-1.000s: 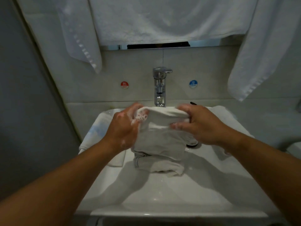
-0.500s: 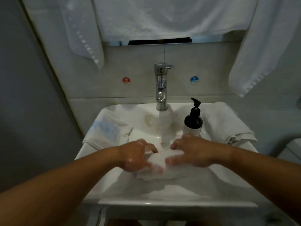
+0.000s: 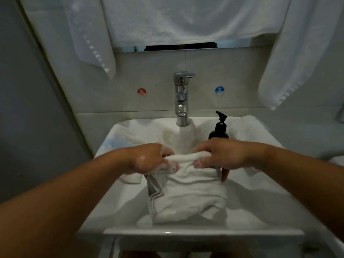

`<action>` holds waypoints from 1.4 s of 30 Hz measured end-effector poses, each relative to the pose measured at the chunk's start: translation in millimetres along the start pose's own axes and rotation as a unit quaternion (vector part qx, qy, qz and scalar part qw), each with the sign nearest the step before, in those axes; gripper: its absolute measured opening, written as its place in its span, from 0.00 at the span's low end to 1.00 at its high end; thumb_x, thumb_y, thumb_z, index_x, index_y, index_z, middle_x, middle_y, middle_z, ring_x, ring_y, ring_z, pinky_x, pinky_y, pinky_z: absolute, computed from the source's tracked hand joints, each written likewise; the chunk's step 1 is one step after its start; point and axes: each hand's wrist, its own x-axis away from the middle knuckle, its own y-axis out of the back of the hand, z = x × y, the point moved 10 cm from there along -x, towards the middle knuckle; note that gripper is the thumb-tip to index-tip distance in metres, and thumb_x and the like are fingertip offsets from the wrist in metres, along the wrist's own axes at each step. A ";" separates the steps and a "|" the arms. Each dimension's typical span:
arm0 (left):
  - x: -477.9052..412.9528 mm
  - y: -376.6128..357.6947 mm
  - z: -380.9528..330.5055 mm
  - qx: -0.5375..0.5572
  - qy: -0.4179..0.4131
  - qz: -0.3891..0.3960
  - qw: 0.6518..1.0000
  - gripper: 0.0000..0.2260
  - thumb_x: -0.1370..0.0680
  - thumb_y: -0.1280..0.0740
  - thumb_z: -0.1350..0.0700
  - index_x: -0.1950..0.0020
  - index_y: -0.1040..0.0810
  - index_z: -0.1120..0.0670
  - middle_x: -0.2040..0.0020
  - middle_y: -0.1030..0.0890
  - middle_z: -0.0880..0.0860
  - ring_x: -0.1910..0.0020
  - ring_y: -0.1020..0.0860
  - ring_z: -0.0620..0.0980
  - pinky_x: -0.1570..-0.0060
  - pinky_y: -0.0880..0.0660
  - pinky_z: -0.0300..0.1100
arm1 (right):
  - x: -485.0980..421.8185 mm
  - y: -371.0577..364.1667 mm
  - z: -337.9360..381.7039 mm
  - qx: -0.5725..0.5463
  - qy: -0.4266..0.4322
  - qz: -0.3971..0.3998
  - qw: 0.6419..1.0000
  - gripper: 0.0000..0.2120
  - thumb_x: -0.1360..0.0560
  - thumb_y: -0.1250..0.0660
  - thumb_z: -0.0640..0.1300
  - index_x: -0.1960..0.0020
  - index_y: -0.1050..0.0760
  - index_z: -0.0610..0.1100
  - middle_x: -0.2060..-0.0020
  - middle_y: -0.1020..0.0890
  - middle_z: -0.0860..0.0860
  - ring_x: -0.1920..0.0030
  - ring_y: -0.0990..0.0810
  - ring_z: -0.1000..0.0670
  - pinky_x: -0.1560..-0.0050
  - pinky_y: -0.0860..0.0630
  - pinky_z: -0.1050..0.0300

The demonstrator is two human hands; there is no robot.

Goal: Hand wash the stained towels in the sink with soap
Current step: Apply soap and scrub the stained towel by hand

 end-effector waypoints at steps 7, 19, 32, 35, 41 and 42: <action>-11.0 -42.7 13.1 -0.190 -0.002 0.000 0.982 0.19 0.26 0.27 0.41 0.45 0.27 0.51 0.46 0.21 0.51 0.51 0.23 0.53 0.51 0.24 0.47 | -9.3 -30.8 7.9 0.422 0.090 -0.098 0.897 0.09 0.23 0.32 0.53 0.49 0.32 0.55 0.51 0.22 0.52 0.51 0.22 0.48 0.54 0.27 0.54; 0.8 -102.6 14.3 -0.072 0.009 0.040 0.997 0.33 0.23 0.35 0.34 0.24 0.39 0.47 0.32 0.26 0.49 0.38 0.25 0.49 0.36 0.27 0.45 | -4.8 -88.2 -32.8 0.331 0.071 0.050 0.940 0.53 0.34 0.30 0.75 0.21 0.53 0.57 0.34 0.30 0.52 0.39 0.28 0.50 0.35 0.27 0.47; -27.3 -83.8 21.1 -0.194 -0.036 -0.033 0.980 0.20 0.19 0.37 0.39 0.37 0.23 0.53 0.44 0.18 0.54 0.45 0.20 0.54 0.45 0.26 0.40 | -19.4 -74.3 -33.6 0.296 0.020 0.035 0.954 0.32 0.32 0.29 0.72 0.35 0.31 0.57 0.46 0.20 0.57 0.49 0.21 0.53 0.46 0.24 0.58; -21.8 -63.8 22.5 -0.125 -0.027 -0.092 0.987 0.22 0.18 0.37 0.41 0.27 0.30 0.47 0.36 0.24 0.54 0.38 0.24 0.53 0.40 0.32 0.37 | -20.3 -65.7 -29.1 0.262 0.021 0.014 0.965 0.35 0.35 0.33 0.78 0.36 0.27 0.59 0.43 0.22 0.56 0.44 0.21 0.51 0.43 0.24 0.54; -6.7 -102.6 25.5 -0.255 -0.034 0.020 0.966 0.49 0.25 0.43 0.25 0.19 0.67 0.47 0.21 0.42 0.55 0.26 0.39 0.56 0.26 0.38 0.54 | -6.5 -81.1 -40.8 0.394 0.046 -0.005 0.918 0.60 0.34 0.37 0.79 0.20 0.67 0.53 0.27 0.35 0.47 0.35 0.28 0.45 0.34 0.27 0.46; -8.9 -102.9 21.7 -0.284 -0.036 0.013 0.958 0.48 0.25 0.46 0.25 0.19 0.65 0.51 0.23 0.41 0.57 0.28 0.37 0.57 0.27 0.36 0.54 | -8.6 -81.7 -41.8 0.405 0.046 -0.009 0.913 0.59 0.33 0.36 0.78 0.20 0.68 0.54 0.30 0.32 0.46 0.38 0.26 0.45 0.37 0.26 0.47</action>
